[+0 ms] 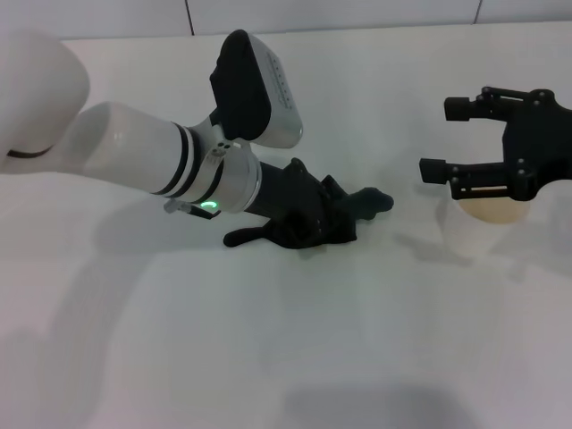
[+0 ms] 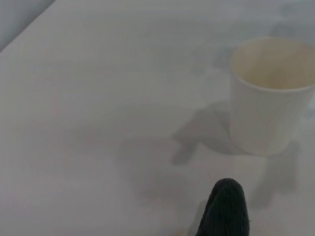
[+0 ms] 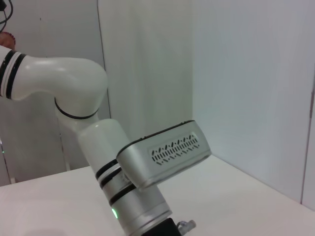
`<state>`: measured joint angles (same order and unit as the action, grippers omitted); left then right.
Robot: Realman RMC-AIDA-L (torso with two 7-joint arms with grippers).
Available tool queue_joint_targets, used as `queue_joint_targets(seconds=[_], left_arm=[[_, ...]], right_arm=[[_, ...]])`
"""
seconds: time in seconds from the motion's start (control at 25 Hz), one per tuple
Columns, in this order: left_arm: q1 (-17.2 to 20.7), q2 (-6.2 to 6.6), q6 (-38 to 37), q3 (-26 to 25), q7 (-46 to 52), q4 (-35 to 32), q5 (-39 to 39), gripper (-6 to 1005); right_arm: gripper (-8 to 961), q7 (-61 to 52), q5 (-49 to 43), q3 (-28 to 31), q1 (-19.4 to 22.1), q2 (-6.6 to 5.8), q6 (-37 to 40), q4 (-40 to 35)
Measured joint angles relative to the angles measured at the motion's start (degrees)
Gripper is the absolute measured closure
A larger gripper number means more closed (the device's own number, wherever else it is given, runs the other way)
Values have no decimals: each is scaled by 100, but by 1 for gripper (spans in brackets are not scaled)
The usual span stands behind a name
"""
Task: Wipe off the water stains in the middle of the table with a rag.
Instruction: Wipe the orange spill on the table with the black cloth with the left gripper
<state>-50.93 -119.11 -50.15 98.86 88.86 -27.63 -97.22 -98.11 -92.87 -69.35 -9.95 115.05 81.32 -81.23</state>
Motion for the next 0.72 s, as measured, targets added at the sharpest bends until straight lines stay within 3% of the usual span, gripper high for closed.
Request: queue_joint_targets(seconds=[0.16,0.4,0.72], left_arm=[[292,51,-188,-103,201,-367,-200,909],[853,8,-772,-961,291,-912,-944,909],[897,2,-1030,-1026,273,-976,-1021,909]], right_arm=[[99,-2,1,12,25,0,18,-26],[98,-1,10,-34,7,0,12,-33],[98,2,24,-107,-7,7,-14,-29]])
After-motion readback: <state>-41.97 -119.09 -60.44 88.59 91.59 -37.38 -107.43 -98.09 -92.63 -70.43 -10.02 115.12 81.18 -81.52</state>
